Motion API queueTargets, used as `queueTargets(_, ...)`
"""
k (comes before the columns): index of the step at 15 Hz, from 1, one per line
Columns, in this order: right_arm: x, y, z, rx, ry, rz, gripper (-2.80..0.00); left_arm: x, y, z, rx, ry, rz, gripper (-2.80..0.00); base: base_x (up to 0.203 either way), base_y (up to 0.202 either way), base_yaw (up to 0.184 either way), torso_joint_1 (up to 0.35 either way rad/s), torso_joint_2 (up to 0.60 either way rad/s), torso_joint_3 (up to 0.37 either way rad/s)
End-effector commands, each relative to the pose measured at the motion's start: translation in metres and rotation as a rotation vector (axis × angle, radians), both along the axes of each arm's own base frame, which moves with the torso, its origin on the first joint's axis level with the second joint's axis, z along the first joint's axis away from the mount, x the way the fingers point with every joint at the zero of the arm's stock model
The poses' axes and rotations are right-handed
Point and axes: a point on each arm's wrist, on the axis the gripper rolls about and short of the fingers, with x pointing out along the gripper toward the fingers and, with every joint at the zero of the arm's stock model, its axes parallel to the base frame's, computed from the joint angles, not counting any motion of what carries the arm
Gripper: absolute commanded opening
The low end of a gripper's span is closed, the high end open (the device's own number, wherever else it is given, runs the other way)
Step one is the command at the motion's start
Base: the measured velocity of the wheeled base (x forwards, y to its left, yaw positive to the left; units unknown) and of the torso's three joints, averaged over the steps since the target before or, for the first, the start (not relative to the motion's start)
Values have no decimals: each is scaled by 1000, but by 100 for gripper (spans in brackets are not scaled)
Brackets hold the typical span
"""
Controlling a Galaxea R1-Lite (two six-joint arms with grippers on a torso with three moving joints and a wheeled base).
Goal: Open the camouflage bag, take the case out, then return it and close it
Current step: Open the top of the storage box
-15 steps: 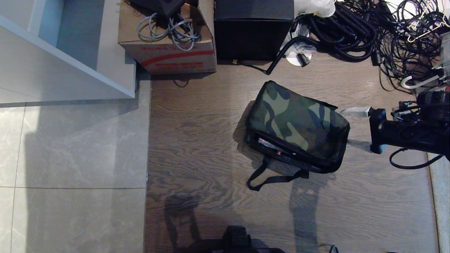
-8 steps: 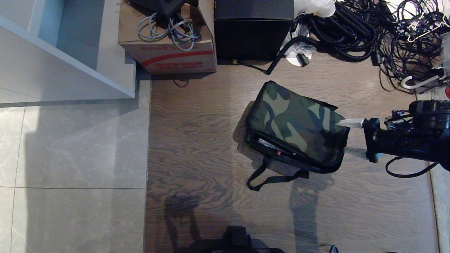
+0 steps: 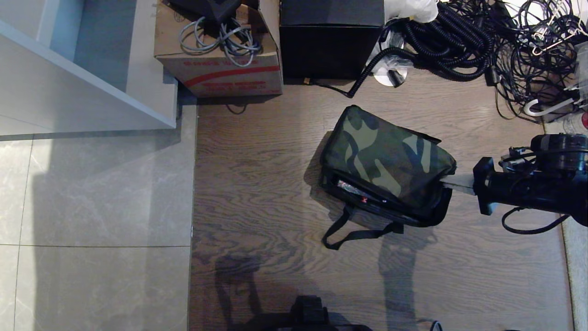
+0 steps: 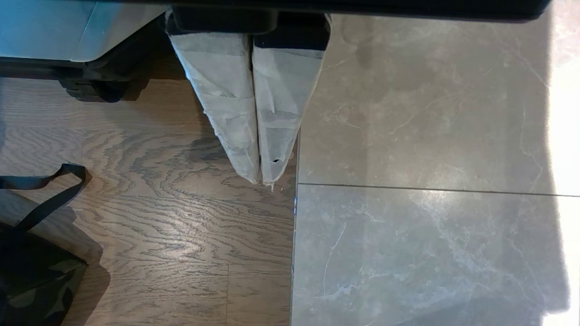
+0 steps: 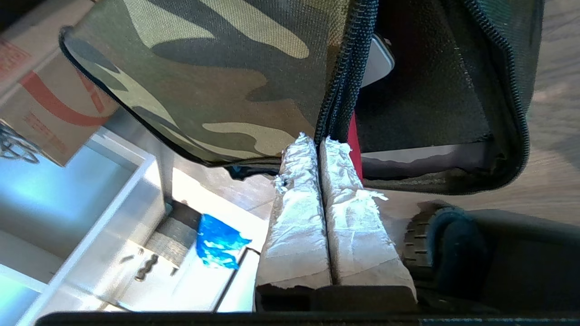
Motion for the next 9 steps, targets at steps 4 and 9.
queueTargets(4, 3, -1, -3, 2, 4, 3, -280, 0, 0, 0, -1, 0, 0, -280, 0, 0, 0, 0, 0, 0)
queueTargets(9, 9, -3, 19, -35, -83, 1, -280, 0, 0, 0, -1, 0, 0, -280, 0, 0, 0, 0, 0, 0)
